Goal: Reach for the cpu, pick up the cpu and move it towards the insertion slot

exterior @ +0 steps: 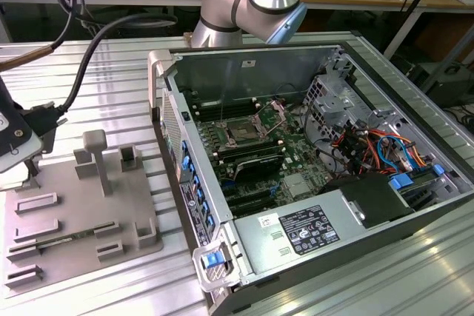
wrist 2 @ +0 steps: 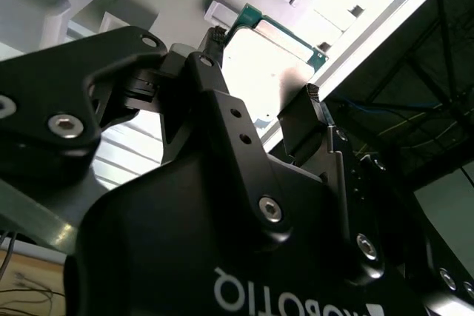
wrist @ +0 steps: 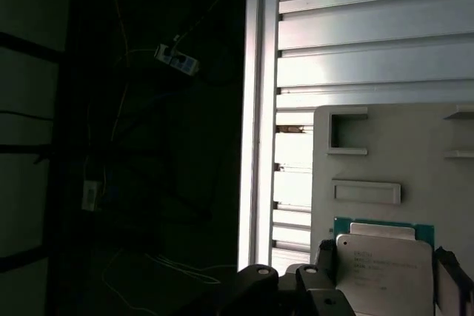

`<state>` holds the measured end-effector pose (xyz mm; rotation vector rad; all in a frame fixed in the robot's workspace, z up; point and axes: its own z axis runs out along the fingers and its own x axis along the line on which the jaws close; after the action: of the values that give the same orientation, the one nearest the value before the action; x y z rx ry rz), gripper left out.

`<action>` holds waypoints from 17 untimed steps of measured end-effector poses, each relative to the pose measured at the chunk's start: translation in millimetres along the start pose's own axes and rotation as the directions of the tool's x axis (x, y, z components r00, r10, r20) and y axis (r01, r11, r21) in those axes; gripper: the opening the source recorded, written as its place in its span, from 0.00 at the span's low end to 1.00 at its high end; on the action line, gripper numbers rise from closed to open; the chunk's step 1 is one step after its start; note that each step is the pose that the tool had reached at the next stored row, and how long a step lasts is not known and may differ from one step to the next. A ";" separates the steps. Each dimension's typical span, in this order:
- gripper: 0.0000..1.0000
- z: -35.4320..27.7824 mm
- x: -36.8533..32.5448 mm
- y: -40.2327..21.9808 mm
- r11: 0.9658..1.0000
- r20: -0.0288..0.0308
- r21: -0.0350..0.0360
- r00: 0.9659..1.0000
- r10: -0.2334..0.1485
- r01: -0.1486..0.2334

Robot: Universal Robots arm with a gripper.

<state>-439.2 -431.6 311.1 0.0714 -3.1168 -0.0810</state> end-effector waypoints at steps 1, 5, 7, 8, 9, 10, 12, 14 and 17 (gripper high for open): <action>0.55 -1.1 0.0 0.1 1.000 0.000 0.000 1.000 0.000 0.000; 0.55 -6.4 0.1 0.4 1.000 0.000 0.000 1.000 0.000 0.000; 0.55 -8.3 0.2 0.4 1.000 0.000 0.000 1.000 0.000 0.000; 0.55 -9.5 0.2 0.5 1.000 0.000 0.000 1.000 0.000 0.000; 0.55 -10.6 0.2 0.6 1.000 0.000 0.000 1.000 0.000 0.000; 0.55 -11.7 0.2 0.6 1.000 0.000 0.000 1.000 0.000 0.000; 0.55 -13.9 0.3 0.7 1.000 0.000 0.000 1.000 0.000 0.000; 0.55 -16.0 0.3 0.9 1.000 0.000 0.000 1.000 0.000 0.000; 0.55 -20.2 0.4 1.1 1.000 0.000 0.000 1.000 0.000 0.000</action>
<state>-439.1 -431.6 331.3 0.0714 -3.1168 -0.0810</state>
